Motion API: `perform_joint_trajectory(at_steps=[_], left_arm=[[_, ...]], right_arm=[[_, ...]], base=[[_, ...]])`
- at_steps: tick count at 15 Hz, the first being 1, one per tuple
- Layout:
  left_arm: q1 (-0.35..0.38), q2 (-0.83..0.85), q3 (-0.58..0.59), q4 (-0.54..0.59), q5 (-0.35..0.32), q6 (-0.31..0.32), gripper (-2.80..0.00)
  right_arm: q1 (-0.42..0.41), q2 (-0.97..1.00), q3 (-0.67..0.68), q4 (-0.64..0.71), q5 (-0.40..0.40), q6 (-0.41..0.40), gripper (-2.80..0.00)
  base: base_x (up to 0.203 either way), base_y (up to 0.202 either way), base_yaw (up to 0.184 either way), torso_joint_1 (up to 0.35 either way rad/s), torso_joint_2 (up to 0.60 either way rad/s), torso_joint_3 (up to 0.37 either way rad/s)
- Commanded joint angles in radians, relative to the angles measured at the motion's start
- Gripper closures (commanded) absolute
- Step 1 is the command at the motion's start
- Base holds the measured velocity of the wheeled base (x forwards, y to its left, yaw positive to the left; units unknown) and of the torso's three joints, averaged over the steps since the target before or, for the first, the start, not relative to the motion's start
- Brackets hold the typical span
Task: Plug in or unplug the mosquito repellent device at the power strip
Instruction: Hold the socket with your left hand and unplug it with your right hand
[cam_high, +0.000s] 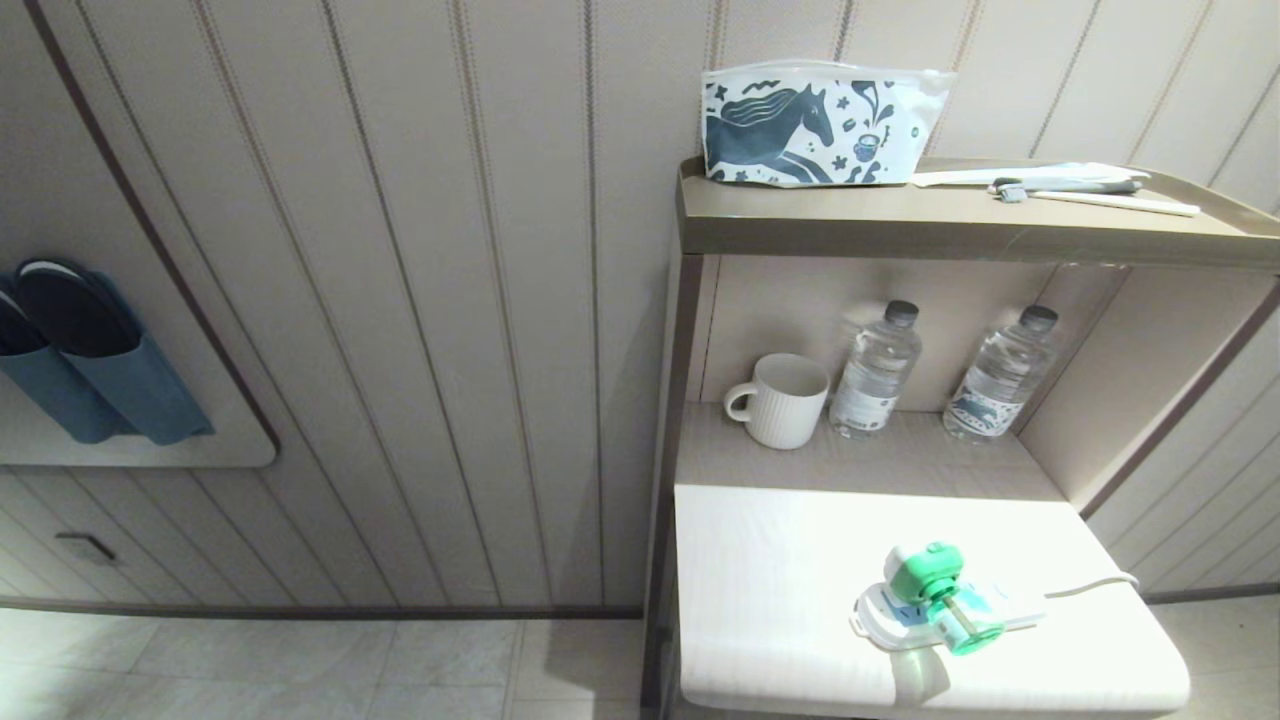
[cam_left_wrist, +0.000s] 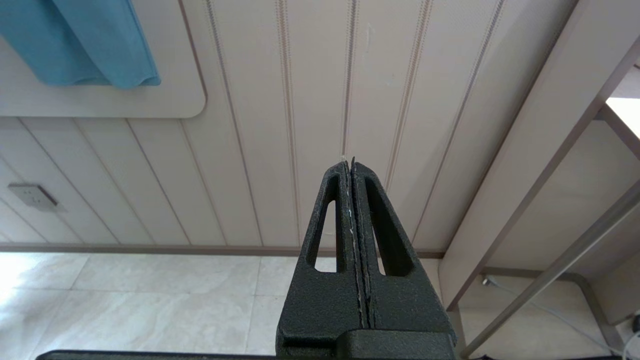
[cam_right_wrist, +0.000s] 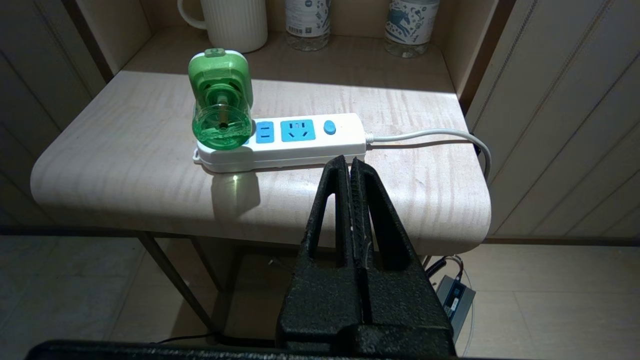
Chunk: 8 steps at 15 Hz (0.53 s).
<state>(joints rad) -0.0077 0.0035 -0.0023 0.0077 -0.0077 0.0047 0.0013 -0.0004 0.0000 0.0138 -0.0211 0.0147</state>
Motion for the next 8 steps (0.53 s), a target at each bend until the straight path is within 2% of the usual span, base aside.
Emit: perform_joint_trajectory(at_steps=[1, 8], left_arm=[[0.000, 0.000, -0.001, 0.000, 0.000, 0.000, 0.00], [0.000, 0.000, 0.000, 0.000, 0.000, 0.000, 0.00]], right_arm=[[0.000, 0.002, 0.000, 0.001, 0.000, -0.001, 0.00], [0.000, 0.001, -0.015, 0.027, 0.012, -0.013, 0.00]], base=[[0.000, 0.000, 0.000, 0.000, 0.00, 0.000], [0.000, 0.000, 0.000, 0.000, 0.00, 0.000]])
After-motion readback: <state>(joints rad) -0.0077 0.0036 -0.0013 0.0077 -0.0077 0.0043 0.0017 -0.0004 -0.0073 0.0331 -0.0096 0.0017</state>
